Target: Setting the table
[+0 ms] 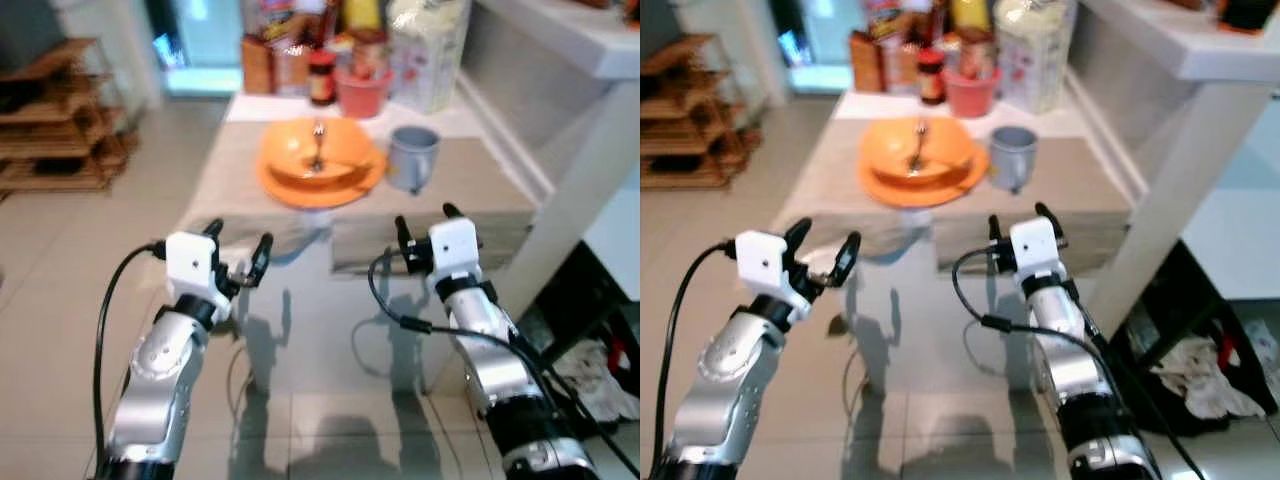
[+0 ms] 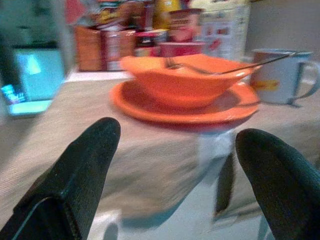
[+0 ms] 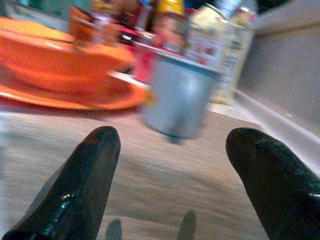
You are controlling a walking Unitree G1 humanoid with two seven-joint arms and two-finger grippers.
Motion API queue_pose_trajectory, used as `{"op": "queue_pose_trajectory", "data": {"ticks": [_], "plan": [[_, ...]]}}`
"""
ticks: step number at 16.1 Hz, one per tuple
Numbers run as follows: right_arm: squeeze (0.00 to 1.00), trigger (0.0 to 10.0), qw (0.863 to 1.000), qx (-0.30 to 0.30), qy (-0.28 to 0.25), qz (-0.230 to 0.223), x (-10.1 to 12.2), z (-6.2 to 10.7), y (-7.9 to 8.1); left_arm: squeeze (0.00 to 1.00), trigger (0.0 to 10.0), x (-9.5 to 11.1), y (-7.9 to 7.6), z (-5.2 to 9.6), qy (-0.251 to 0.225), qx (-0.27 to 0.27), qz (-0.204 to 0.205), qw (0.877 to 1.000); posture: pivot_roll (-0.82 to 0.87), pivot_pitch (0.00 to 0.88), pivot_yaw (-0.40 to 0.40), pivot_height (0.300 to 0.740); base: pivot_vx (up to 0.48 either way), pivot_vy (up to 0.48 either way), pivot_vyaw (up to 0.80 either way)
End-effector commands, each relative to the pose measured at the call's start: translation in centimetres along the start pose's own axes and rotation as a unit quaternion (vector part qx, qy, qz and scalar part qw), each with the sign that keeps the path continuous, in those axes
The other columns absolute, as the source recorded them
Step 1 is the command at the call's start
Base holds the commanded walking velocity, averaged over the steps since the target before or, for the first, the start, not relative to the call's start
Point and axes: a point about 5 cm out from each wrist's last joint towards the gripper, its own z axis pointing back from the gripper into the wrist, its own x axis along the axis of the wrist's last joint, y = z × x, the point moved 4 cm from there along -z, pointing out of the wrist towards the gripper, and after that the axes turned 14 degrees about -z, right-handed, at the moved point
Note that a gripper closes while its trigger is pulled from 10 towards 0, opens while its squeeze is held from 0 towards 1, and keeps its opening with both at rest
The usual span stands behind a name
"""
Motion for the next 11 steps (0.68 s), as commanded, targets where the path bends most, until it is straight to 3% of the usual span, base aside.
{"op": "queue_pose_trajectory", "data": {"ticks": [1,6,11], "plan": [[0.0,10.0,1.0,-0.021,0.003,0.003,0.0,0.2,-1.6,0.0,10.0,0.6,-1.0,-0.5,-0.009,-0.015,-0.002,1.0,-0.03,0.0,0.009,0.74,0.379,0.0,0.0],[0.0,10.0,0.999,-0.018,-0.025,-0.009,2.0,-0.5,-1.2,0.0,10.0,1.2,-1.7,-0.1,-0.014,-0.049,-0.009,0.999,-0.04,0.0,0.012,0.74,0.0,0.0,0.0],[0.0,10.0,0.999,-0.02,-0.018,-0.03,2.2,-1.2,-1.2,0.0,10.0,3.9,-2.4,-0.4,-0.025,-0.114,-0.02,0.993,-0.02,0.0,0.021,0.74,0.0,0.0,0.0]]}}
